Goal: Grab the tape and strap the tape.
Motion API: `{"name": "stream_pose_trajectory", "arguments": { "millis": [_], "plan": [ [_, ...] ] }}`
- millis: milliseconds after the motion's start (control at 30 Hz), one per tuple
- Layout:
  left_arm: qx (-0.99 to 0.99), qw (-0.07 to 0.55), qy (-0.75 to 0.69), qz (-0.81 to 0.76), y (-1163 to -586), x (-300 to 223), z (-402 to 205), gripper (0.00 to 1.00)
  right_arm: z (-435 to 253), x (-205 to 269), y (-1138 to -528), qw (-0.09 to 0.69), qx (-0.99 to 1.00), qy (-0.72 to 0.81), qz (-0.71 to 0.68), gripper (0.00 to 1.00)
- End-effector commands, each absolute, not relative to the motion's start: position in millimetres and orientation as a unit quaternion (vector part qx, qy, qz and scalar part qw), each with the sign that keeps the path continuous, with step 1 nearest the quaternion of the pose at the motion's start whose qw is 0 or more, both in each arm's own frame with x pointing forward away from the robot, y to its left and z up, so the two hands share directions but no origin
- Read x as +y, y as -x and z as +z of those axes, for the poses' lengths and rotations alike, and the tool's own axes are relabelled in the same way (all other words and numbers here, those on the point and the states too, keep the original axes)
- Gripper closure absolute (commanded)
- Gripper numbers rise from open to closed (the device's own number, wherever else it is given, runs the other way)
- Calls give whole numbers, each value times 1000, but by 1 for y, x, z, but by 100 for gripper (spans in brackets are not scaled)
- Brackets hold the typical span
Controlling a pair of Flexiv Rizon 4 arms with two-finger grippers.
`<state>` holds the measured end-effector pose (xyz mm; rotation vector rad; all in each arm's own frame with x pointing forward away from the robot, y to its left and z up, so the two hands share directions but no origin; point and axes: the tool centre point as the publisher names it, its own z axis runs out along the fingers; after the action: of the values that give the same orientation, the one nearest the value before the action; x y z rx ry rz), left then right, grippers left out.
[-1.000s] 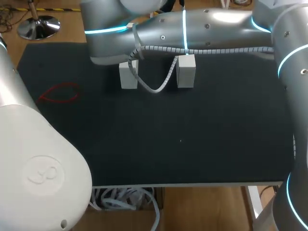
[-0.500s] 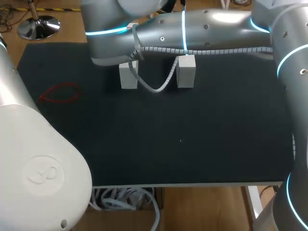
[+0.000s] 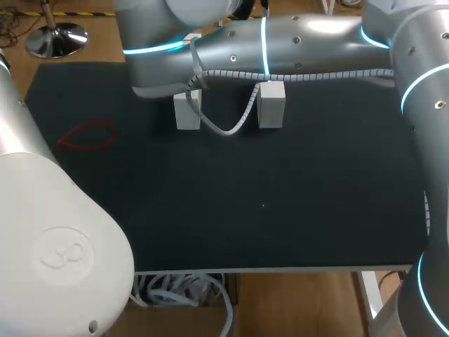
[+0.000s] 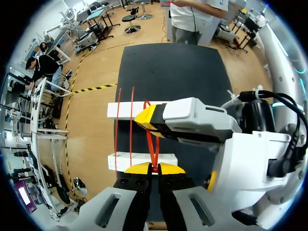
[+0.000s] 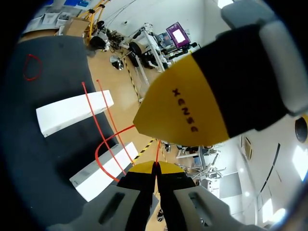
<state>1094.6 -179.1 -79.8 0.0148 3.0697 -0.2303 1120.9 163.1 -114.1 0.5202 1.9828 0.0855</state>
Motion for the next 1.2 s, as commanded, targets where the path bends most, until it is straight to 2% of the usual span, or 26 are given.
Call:
{"name": "stream_pose_trajectory", "arguments": {
  "millis": [33, 1200],
  "plan": [
    [997, 31, -4, -73, -1094, -179, -79, 100, -112, 164, -1122, 516, 828, -216, 33, 100],
    [997, 31, -4, -73, -1094, -179, -79, 100, -110, 163, -1122, 525, 822, -218, 21, 100]
  ]
}}
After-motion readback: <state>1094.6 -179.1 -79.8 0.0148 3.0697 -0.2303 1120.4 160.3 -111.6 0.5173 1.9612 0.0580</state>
